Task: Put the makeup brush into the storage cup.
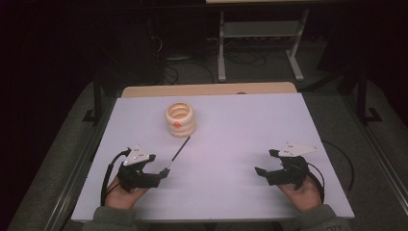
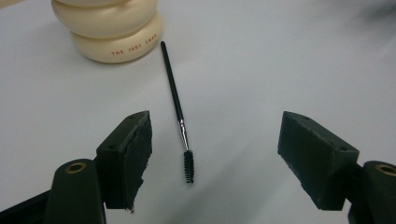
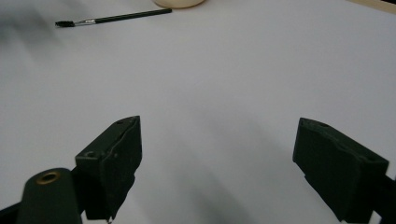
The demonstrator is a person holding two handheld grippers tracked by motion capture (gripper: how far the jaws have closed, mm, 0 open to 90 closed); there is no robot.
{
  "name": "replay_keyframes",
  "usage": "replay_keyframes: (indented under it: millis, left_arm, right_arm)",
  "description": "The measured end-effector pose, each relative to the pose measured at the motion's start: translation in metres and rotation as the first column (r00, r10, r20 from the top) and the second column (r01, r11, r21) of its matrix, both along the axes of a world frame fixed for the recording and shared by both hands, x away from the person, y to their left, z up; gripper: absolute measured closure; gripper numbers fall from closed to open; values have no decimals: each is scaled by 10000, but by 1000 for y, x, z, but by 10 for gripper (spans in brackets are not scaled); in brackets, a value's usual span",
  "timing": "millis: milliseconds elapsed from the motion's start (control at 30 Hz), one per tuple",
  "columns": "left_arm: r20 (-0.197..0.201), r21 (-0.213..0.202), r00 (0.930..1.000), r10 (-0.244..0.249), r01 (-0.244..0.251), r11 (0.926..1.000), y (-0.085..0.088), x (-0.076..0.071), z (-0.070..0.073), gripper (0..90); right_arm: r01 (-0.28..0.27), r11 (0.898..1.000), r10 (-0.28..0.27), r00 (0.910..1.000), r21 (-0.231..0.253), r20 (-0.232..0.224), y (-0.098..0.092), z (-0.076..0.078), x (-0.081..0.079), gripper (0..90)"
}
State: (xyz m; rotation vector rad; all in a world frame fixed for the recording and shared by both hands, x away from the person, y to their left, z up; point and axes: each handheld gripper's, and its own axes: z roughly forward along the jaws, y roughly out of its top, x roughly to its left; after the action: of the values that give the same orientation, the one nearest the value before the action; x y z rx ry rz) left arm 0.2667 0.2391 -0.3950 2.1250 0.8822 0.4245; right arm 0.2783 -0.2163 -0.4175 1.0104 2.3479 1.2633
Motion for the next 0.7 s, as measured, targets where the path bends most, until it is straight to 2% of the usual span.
replay_keyframes:
  millis: [67, 200, 233, 300, 367, 400, 500, 700]
  left_arm:
    - [-83, -93, 9999, 92, -93, 9999, -1, -1, -1, 259]
    - [-60, 28, 10000, -1, 2, 10000, 0, 0, 1, 260]
    - [-110, -114, 9999, 101, -102, 9999, -1, 0, 1, 262]
    - [-10, 97, 10000, -25, 25, 10000, -1, 1, 3, 267]
    - [-105, 126, 9999, 46, -44, 9999, -2, 2, 4, 273]
    - [-173, 9, 9998, 137, -137, 9999, -4, 3, 4, 278]
    - [-178, 181, 9998, 48, -45, 9998, -6, 8, 7, 288]
    - [-442, 223, 9988, 192, -183, 9996, -11, 20, 8, 303]
  right_arm:
    - [2, 10000, -2, 10000, -5, 6, 0, 0, 0, 146]
    - [7, 10000, -6, 10000, -6, 20, 0, 0, 0, 146]
    - [5, 10000, -5, 10000, -11, 19, 0, 0, 0, 146]
    - [14, 10000, -14, 10000, 6, 18, 0, 0, 0, 146]
    - [42, 10000, -42, 10000, 3, -23, 0, 0, 0, 146]
    - [46, 10000, -46, 10000, 0, -6, 0, 0, 0, 146]
    - [43, 10000, -43, 10000, -6, -36, 0, 0, 1, 146]
    - [89, 10000, -89, 10000, -8, -38, -1, 0, 1, 146]
